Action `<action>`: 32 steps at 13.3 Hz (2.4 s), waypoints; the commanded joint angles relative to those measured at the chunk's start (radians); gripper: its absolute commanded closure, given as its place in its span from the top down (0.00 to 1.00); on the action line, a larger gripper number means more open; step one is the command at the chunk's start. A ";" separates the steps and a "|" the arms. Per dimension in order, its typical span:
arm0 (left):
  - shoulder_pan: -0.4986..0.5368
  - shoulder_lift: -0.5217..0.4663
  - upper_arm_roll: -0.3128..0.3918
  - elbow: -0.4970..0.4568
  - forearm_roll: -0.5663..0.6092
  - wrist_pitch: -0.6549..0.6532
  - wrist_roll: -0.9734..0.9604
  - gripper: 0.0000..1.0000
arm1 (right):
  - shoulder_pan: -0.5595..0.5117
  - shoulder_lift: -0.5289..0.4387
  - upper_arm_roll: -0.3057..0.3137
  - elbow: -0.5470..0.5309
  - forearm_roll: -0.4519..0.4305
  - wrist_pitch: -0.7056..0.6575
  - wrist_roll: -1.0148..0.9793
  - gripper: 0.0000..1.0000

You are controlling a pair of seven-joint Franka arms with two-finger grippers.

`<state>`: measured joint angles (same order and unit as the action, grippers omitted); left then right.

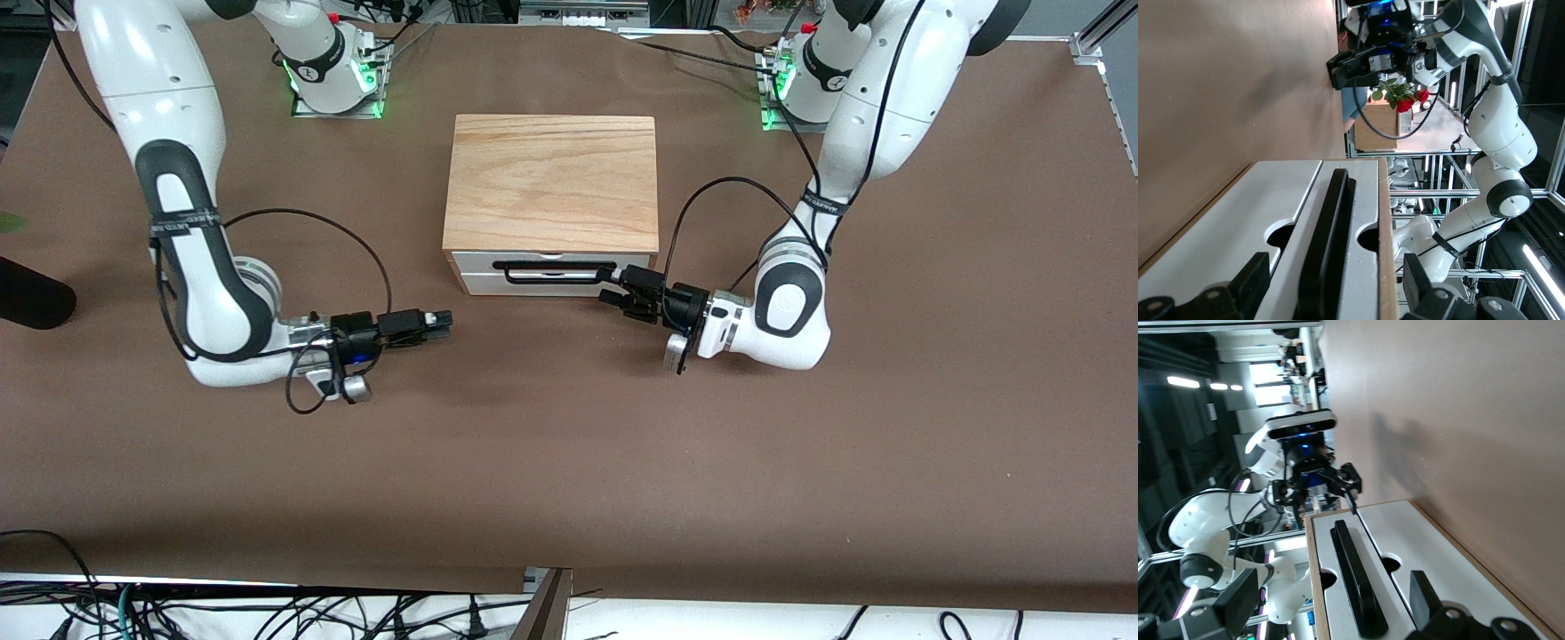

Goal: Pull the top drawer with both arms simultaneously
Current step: 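Move both grippers inward toward the black drawer handle, then close the left gripper and the right gripper on the black handle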

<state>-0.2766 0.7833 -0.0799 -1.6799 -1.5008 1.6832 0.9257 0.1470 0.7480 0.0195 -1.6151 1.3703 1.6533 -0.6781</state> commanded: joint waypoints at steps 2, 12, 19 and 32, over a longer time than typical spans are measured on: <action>-0.013 -0.004 0.006 -0.018 -0.049 0.009 0.058 0.45 | 0.031 -0.009 0.011 -0.054 0.065 -0.038 -0.081 1.00; -0.026 -0.001 0.006 -0.041 -0.049 0.006 0.045 0.01 | 0.100 0.051 0.022 -0.158 0.189 -0.106 -0.330 1.00; -0.024 -0.001 0.006 -0.040 -0.049 0.006 0.045 0.00 | 0.108 0.050 0.008 -0.150 0.227 -0.099 -0.336 0.75; -0.024 -0.001 0.006 -0.038 -0.049 0.006 0.044 0.00 | 0.103 0.047 0.008 -0.190 0.216 -0.101 -0.402 0.27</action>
<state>-0.2834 0.7974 -0.0779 -1.6888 -1.5195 1.6964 0.9499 0.2510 0.8053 0.0244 -1.7820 1.5852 1.5537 -1.0469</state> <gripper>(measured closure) 0.819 0.533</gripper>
